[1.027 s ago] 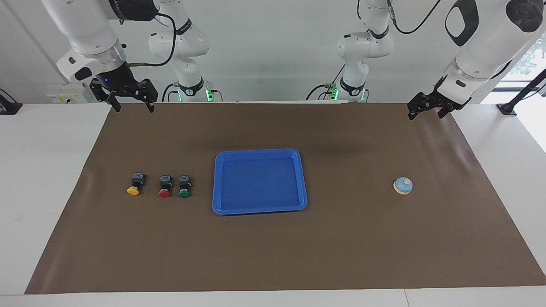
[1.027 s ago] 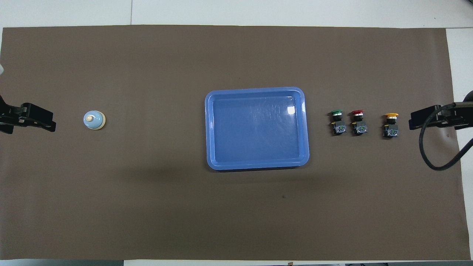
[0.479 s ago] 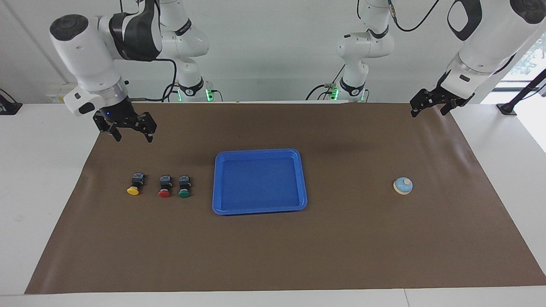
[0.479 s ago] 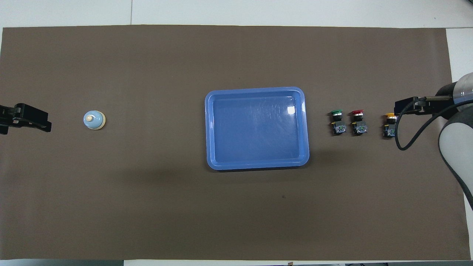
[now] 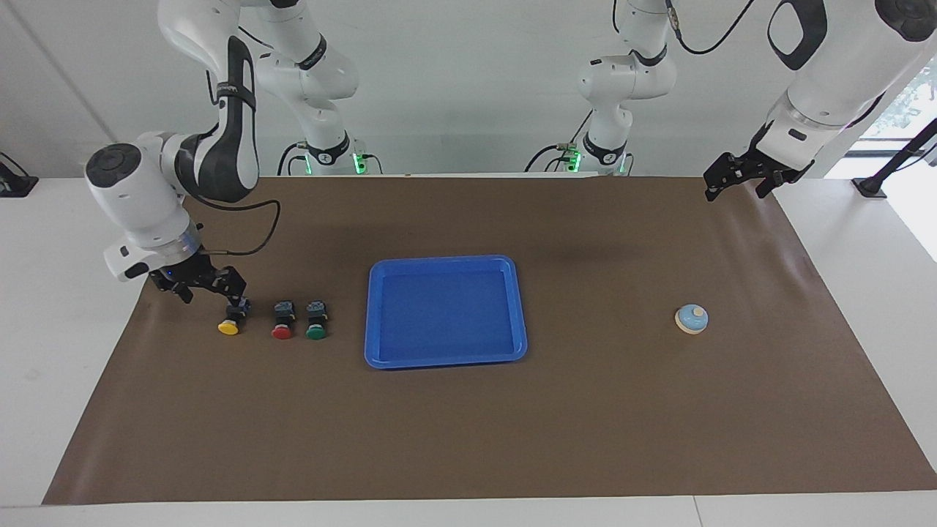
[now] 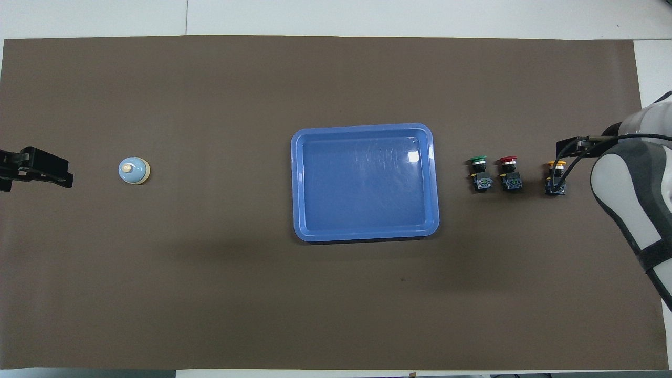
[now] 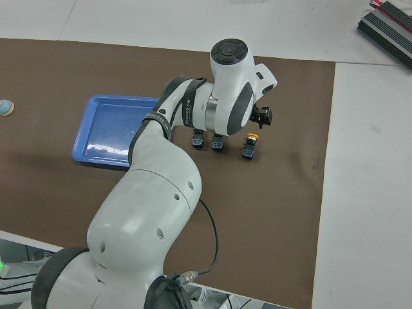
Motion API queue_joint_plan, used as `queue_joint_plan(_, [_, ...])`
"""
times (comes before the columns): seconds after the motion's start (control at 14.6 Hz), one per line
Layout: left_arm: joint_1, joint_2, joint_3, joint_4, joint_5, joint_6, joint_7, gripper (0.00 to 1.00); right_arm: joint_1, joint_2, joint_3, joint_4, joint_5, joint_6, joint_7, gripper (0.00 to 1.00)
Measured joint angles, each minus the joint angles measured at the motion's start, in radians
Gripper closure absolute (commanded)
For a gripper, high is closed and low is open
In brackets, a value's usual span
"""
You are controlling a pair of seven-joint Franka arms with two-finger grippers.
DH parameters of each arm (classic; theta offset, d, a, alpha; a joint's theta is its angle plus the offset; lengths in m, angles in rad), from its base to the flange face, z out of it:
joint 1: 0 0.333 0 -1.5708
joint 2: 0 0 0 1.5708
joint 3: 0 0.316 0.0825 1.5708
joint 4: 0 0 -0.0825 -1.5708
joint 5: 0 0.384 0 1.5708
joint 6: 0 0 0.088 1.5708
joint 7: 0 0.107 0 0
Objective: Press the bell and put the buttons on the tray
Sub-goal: 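Reach the right gripper to the yellow button and grasp it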
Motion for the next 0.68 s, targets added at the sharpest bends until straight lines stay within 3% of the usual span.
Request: queue_joint_plan(0.68, [0.0,0.0,0.0,0.0,0.0,0.0,0.0,0.0,-0.026,0.041,0.0,-0.123,0.0,0.049,-0.008,0.0])
